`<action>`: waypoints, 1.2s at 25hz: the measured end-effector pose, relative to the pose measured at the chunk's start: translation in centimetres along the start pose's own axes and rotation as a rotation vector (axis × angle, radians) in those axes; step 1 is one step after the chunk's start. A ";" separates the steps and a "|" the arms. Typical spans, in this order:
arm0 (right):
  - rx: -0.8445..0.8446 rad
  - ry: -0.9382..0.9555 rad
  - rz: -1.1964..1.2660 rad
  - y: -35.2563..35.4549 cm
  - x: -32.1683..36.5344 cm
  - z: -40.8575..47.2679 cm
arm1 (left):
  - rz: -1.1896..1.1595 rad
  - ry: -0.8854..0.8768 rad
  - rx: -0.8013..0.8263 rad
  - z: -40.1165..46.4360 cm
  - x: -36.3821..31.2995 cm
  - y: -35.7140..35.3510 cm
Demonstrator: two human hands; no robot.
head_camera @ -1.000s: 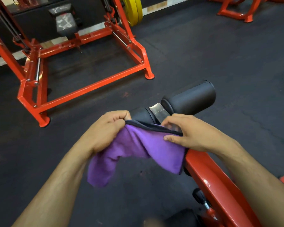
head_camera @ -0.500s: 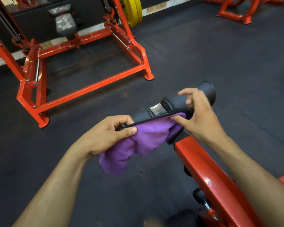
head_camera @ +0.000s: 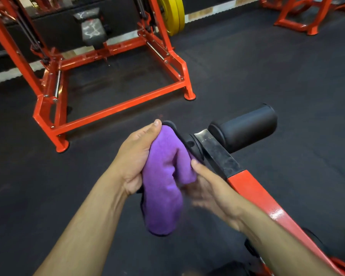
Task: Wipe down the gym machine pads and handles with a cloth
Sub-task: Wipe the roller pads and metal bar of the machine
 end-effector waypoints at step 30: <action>-0.707 0.668 -0.044 5.0 10.6 -1.7 | 1.304 -0.063 -0.204 2.9 6.3 7.3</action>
Point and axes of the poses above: each hand's wrist, its own z-axis towards the middle knuckle, its own y-axis out of the back of the hand, x = y × z, the point moved 5 cm from there along z, towards the middle knuckle, and after that the axes turned 11 degrees about z, right-handed, at the moved point
